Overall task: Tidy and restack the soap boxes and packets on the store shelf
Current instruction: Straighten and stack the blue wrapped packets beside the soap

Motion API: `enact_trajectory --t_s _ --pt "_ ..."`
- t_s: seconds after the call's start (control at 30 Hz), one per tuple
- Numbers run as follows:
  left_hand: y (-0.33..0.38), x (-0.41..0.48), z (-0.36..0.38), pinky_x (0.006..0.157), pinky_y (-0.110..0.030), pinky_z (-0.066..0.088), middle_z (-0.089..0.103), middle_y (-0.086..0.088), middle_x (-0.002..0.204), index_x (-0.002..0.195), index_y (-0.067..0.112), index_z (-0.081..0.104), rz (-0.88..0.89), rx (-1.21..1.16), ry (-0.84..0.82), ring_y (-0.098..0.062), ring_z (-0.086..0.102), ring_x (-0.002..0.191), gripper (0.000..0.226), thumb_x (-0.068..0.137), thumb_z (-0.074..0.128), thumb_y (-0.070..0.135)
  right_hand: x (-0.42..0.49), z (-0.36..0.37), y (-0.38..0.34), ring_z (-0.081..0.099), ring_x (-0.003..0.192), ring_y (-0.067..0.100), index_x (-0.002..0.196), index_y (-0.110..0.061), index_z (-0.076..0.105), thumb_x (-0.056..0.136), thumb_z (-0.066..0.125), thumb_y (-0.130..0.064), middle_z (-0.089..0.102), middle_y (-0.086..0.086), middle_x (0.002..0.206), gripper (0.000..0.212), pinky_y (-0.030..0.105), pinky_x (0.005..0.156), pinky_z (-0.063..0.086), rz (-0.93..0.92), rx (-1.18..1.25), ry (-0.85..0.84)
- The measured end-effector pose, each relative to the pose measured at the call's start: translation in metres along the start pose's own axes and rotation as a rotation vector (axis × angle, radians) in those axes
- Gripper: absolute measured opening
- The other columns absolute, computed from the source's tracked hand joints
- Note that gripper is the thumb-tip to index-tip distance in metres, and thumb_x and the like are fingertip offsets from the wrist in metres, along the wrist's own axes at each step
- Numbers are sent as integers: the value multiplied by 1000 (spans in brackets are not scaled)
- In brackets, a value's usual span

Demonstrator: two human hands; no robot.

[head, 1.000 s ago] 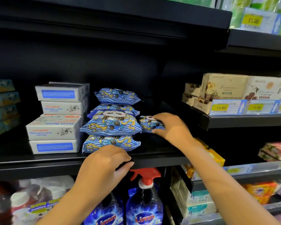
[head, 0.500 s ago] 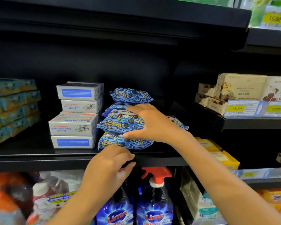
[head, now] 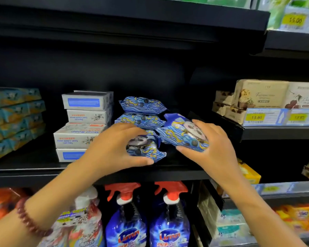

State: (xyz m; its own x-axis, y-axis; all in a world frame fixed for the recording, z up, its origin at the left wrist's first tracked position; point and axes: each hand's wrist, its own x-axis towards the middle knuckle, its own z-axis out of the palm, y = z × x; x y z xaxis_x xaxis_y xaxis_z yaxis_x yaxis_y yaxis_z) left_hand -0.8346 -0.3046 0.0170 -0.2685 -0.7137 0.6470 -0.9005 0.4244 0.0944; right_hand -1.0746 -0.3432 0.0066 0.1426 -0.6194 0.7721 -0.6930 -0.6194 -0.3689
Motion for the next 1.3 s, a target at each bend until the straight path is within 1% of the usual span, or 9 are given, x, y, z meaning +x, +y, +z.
enact_trajectory --t_s 0.1,0.27,0.5,0.67,0.8,0.93,1.07,1.17,1.3 --pt "-9 10 11 98 -23 40 53 17 128 135 34 46 -44 81 -179 -6 44 124 90 58 62 78 -14 -4 12 49 104 19 127 -15 55 62 80 -45 57 -2 110 76 40 88 45 29 -27 29" --pt "-14 16 21 102 -21 33 44 17 136 140 36 33 -20 122 -263 -6 36 129 88 65 61 74 -24 -2 20 55 100 26 122 -10 58 61 80 -45 61 4 109 74 39 84 43 16 -164 94" --pt "-11 7 19 96 -20 37 50 18 130 134 33 48 -13 20 -142 -6 42 125 85 60 72 67 -1 6 14 51 102 31 125 -7 55 61 82 -45 58 11 109 79 39 86 39 -44 -343 98" --pt "-3 -1 10 79 -36 53 66 1 110 116 16 66 158 130 -55 -25 63 100 76 53 84 55 44 18 17 40 114 27 134 -13 43 69 73 -53 49 9 122 82 34 93 27 -83 -465 -77" --pt "2 -7 3 76 -36 52 67 -1 106 113 12 68 164 126 -2 -27 65 92 76 52 82 56 70 28 25 37 114 25 136 -14 40 70 71 -55 48 7 121 83 32 93 27 -98 -514 -157" --pt "3 -5 -2 76 -31 47 67 -3 106 114 10 67 143 138 33 -27 65 91 77 57 77 61 97 30 28 33 126 28 140 -17 35 69 73 -54 46 8 132 89 35 103 28 1 -502 -354" --pt "2 -4 -4 75 -29 47 67 -3 104 113 10 67 142 161 31 -27 65 89 79 59 73 66 101 31 33 37 124 28 135 -21 43 71 75 -45 50 7 130 76 35 99 32 42 -383 -465" --pt "-1 -5 -3 79 -27 46 66 -1 107 115 12 66 145 142 24 -25 63 93 77 63 59 68 96 35 36 40 120 25 124 -21 52 78 72 -37 54 4 122 53 35 96 35 38 -357 -447" --pt "-2 -5 -3 80 -23 40 64 1 108 118 15 65 147 74 51 -14 53 97 75 64 58 67 84 41 39 37 117 21 129 -22 49 83 67 -32 51 2 120 50 34 95 38 -12 -330 -380"
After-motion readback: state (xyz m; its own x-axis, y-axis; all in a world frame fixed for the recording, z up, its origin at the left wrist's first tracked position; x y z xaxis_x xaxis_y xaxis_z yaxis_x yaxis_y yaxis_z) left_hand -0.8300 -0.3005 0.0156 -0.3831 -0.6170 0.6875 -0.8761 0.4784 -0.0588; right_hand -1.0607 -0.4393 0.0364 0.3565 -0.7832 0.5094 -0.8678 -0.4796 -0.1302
